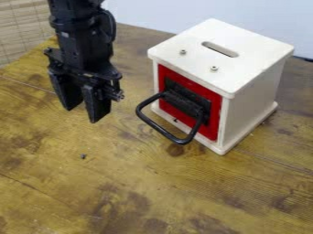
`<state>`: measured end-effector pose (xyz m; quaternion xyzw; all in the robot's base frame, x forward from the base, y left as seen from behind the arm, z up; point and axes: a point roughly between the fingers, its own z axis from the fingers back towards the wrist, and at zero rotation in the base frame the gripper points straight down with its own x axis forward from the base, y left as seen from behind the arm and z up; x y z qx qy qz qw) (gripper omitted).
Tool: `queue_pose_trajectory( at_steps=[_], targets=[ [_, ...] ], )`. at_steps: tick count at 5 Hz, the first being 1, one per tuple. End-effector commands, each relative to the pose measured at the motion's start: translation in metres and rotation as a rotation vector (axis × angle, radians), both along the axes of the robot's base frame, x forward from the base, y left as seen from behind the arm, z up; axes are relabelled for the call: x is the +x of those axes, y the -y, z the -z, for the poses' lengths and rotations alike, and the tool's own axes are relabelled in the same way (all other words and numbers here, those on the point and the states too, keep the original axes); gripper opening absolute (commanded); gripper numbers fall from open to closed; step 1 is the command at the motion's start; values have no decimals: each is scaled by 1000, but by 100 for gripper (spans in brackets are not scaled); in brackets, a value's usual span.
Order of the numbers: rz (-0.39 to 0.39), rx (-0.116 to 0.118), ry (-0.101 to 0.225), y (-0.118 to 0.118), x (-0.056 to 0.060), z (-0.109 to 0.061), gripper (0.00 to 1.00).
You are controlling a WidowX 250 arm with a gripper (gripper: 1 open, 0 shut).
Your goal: Close the drawer
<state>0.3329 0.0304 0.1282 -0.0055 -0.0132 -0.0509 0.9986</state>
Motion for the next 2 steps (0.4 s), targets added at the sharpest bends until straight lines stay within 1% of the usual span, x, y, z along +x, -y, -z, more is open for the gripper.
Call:
queue_pose_trajectory(
  at_steps=[1, 2],
  targets=[
    [-37, 3, 69, -10, -1, -25, 0],
    [-52, 2, 52, -15, -2, -24, 0]
  ],
)
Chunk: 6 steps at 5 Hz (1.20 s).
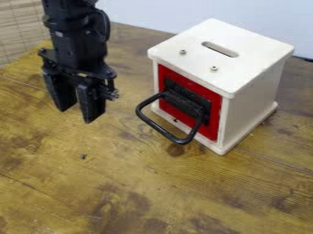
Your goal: Close the drawer
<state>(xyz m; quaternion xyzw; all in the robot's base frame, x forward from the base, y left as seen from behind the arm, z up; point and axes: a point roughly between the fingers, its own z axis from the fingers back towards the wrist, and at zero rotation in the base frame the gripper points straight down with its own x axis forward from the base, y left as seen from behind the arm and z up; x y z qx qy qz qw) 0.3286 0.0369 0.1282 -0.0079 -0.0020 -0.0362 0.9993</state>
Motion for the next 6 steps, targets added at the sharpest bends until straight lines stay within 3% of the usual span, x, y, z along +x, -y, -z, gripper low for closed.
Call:
queue_pose_trajectory(
  at_steps=[1, 2, 3, 4, 6],
  targets=[
    [-33, 7, 58, -13, 2, -22, 0],
    [-48, 23, 37, -15, 3, -20, 100],
    [-76, 46, 15, -18, 8, -16, 0],
    [-89, 76, 5, -15, 12, -14, 0],
    [-78, 89, 5, -1, 12, -15, 0]
  ],
)
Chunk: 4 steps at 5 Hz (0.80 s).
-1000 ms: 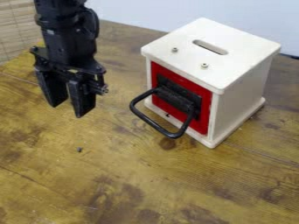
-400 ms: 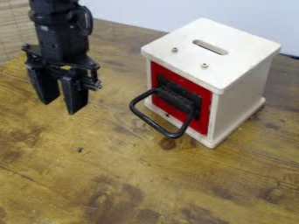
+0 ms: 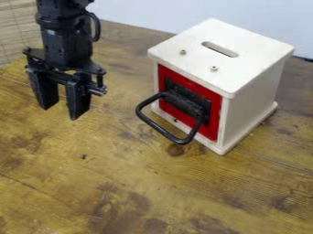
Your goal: Close the drawer
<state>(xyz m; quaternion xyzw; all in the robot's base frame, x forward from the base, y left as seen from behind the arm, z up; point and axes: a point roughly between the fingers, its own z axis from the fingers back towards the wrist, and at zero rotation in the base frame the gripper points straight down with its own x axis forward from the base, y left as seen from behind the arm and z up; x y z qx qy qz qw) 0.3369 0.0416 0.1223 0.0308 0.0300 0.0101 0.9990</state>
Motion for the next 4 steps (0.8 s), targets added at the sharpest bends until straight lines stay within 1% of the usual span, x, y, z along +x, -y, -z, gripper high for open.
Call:
queue_pose_trajectory(
  at_steps=[1, 2, 3, 4],
  targets=[
    [50, 3, 82, 15, 2, -25, 0],
    [75, -16, 129, 19, -1, -27, 0],
    [133, -43, 152, 20, -1, -28, 0],
    [102, -2, 86, 12, 4, -22, 100]
  ],
)
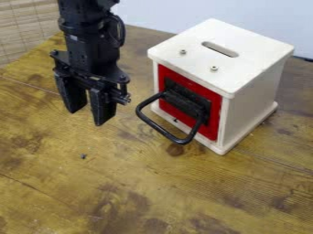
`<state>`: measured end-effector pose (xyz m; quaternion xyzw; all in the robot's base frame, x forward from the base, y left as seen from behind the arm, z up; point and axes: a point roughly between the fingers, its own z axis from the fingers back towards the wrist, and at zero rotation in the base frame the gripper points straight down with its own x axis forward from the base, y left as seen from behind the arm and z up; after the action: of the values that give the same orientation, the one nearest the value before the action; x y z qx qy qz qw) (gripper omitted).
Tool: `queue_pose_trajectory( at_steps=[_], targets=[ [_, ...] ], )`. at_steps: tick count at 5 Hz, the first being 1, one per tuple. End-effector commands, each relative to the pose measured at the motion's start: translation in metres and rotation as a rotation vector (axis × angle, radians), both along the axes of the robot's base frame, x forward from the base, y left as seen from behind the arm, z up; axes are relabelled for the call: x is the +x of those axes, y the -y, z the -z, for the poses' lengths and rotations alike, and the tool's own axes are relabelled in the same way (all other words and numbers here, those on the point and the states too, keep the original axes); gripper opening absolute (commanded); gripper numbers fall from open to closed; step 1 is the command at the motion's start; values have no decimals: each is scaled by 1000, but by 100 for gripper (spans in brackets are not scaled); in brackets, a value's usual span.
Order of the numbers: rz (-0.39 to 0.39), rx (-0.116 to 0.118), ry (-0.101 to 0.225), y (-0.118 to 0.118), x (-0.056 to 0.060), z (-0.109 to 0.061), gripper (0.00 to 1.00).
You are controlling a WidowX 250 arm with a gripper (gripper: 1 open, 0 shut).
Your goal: Close the drawer
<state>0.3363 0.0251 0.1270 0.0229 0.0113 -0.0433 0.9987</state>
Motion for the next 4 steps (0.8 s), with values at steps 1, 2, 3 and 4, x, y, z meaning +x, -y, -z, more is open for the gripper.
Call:
queue_pose_trajectory(
  at_steps=[1, 2, 3, 4],
  targets=[
    [-37, 58, -11, -13, 10, -12, 100],
    [-65, 92, -69, -21, 16, -5, 0],
    [-82, 91, -87, -24, 23, 2, 0],
    [-81, 73, -65, -20, 23, 3, 0]
  ],
)
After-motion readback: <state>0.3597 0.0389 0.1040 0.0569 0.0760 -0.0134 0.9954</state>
